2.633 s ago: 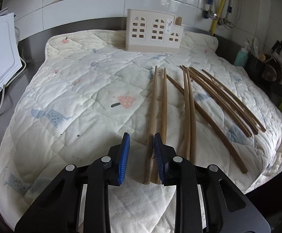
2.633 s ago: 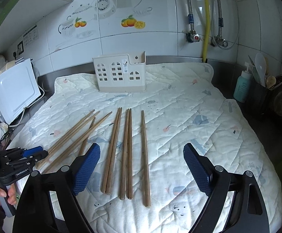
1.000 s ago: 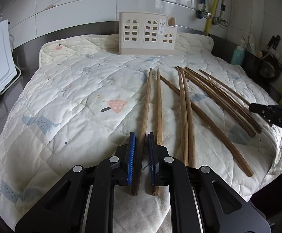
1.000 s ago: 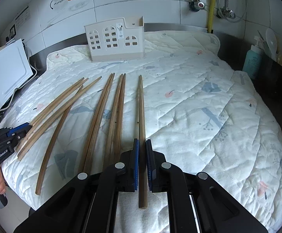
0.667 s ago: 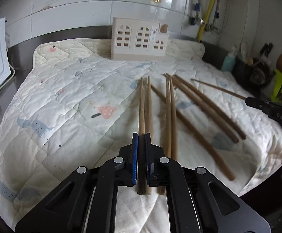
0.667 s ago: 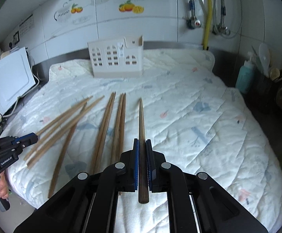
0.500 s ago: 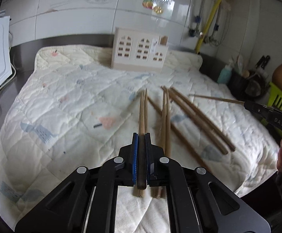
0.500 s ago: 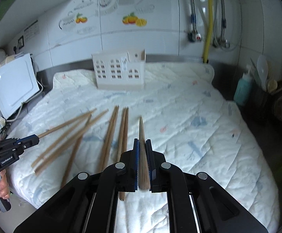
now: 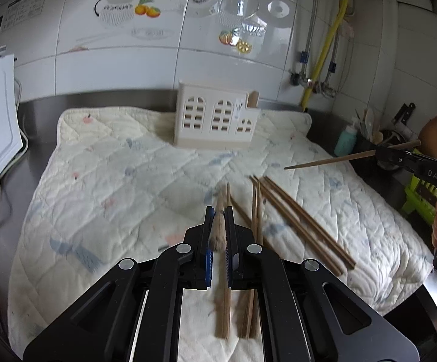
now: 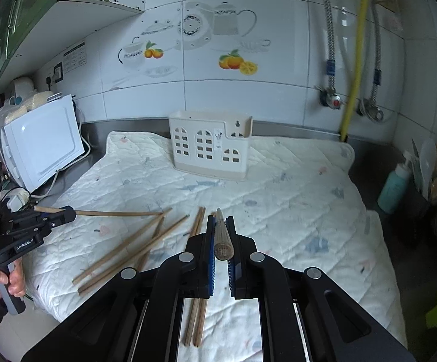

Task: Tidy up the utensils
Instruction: 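Lift the left gripper's chopstick toward the white holder while the right gripper carries its chopstick there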

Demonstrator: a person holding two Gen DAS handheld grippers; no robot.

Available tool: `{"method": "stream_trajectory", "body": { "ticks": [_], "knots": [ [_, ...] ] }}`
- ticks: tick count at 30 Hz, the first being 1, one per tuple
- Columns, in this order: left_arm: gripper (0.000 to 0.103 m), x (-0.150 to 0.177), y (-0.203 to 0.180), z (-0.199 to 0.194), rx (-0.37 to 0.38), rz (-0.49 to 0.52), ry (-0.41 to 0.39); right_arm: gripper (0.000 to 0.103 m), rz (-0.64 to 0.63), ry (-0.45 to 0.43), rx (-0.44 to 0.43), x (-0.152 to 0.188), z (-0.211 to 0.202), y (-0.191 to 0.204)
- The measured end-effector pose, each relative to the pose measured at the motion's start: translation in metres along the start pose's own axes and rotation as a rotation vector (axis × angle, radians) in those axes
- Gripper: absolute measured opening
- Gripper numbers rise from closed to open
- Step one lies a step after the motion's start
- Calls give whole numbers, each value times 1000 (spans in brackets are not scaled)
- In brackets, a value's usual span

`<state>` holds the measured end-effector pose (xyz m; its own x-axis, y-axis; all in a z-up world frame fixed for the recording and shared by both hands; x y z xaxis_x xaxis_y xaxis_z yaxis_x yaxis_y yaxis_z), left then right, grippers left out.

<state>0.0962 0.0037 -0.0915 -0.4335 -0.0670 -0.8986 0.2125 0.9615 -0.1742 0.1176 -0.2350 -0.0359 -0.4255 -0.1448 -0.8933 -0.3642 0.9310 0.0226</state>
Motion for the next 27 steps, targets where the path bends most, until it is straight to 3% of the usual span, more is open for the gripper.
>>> {"method": "stream_trajectory", "body": {
  "ticks": [14, 27],
  "knots": [
    [5, -75, -3, 9, 32, 24, -67, 6, 3, -1, -84, -60, 19, -8],
    [5, -178, -24, 38, 24, 135, -196, 6, -37, 29, -52, -140, 73, -37]
  ]
}}
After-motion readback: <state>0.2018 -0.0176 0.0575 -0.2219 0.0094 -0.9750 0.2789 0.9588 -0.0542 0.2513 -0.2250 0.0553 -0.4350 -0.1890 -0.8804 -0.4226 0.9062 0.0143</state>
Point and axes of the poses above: each gripper's, at about its wrist camera, not at the fingertips, and z roughly the way its jaws point, y to its left, x to its underside, the point moved 7 cm from there along z, roughly the way its jaws point, and after that the axes turned 6 degrees about -y, right-handed, at the moved point
